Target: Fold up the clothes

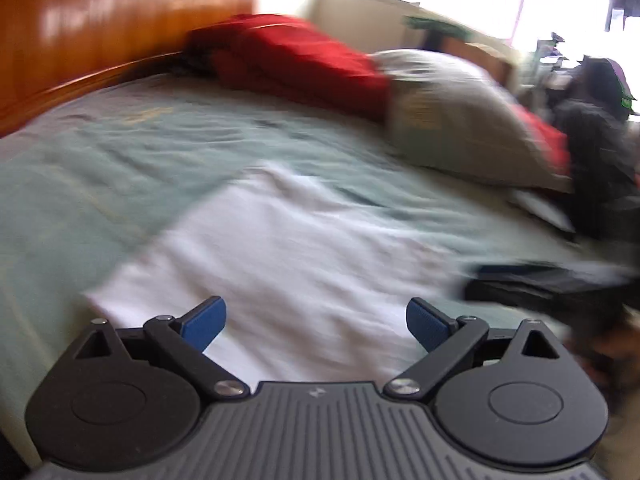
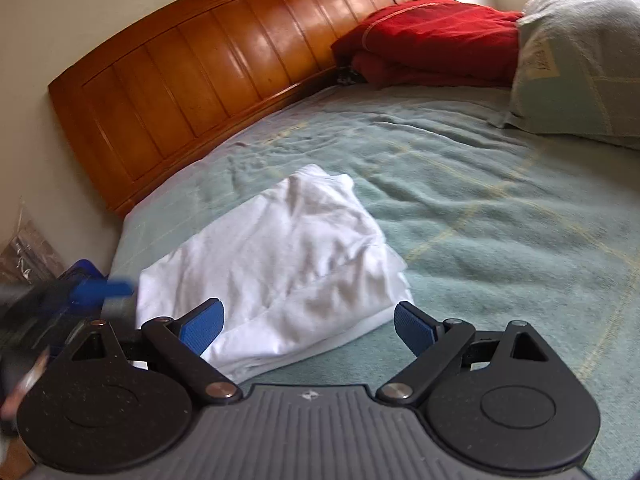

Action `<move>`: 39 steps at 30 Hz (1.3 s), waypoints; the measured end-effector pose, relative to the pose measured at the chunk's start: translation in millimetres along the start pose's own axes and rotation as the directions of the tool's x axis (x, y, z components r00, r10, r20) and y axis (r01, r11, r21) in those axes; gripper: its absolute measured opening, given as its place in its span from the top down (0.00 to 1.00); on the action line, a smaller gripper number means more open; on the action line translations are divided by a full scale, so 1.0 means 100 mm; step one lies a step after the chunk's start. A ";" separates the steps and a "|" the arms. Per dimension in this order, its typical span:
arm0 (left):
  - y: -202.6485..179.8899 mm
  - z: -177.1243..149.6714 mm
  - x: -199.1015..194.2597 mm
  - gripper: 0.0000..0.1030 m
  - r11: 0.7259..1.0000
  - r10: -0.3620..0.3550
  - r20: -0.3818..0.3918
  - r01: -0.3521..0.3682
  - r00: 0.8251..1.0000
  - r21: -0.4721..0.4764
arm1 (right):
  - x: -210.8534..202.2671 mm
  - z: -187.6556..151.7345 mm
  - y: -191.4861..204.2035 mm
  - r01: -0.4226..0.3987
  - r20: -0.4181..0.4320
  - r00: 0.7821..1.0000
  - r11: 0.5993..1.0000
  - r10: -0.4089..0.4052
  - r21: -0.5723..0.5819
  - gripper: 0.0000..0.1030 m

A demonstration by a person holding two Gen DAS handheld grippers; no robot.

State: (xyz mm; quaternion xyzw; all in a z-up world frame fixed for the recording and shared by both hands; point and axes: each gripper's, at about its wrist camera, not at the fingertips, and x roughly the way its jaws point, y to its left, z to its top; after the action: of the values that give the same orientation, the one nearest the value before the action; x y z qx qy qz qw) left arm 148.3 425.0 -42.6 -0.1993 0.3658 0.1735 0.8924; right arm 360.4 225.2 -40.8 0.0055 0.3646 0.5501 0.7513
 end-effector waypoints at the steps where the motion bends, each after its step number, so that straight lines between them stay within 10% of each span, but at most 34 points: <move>1: 0.08 0.03 0.01 0.07 0.999 0.032 0.007 -0.032 0.999 -0.012 | 0.00 -0.01 0.02 -0.005 0.001 1.000 1.000 0.005 -0.009 0.08; 11: 0.20 -0.15 -0.24 0.03 0.968 0.245 0.068 -0.248 0.967 0.040 | 0.08 -0.09 0.26 0.003 -0.018 1.000 0.994 -0.005 -0.114 0.03; 23: 0.04 -0.82 -0.66 0.01 0.959 0.267 0.131 -0.276 0.955 0.062 | 0.48 -0.03 0.94 0.009 -0.056 0.998 0.905 -0.036 -0.425 0.01; 27: 0.09 -0.92 -0.75 0.01 0.959 0.268 0.144 -0.278 0.953 0.051 | 0.67 -0.20 0.78 0.009 -0.174 0.980 0.897 -0.095 -0.442 0.01; 39: 0.06 -1.03 -0.81 0.01 0.954 0.257 0.179 -0.278 0.950 0.108 | 0.95 0.22 0.60 0.038 -0.175 0.979 0.945 -0.100 -0.325 0.00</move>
State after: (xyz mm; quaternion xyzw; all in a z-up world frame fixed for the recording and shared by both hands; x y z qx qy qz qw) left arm 31.2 367.4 -52.6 -0.0736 0.3262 0.2843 0.8985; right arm 335.6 336.0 -51.5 -0.1817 0.3401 0.5734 0.7229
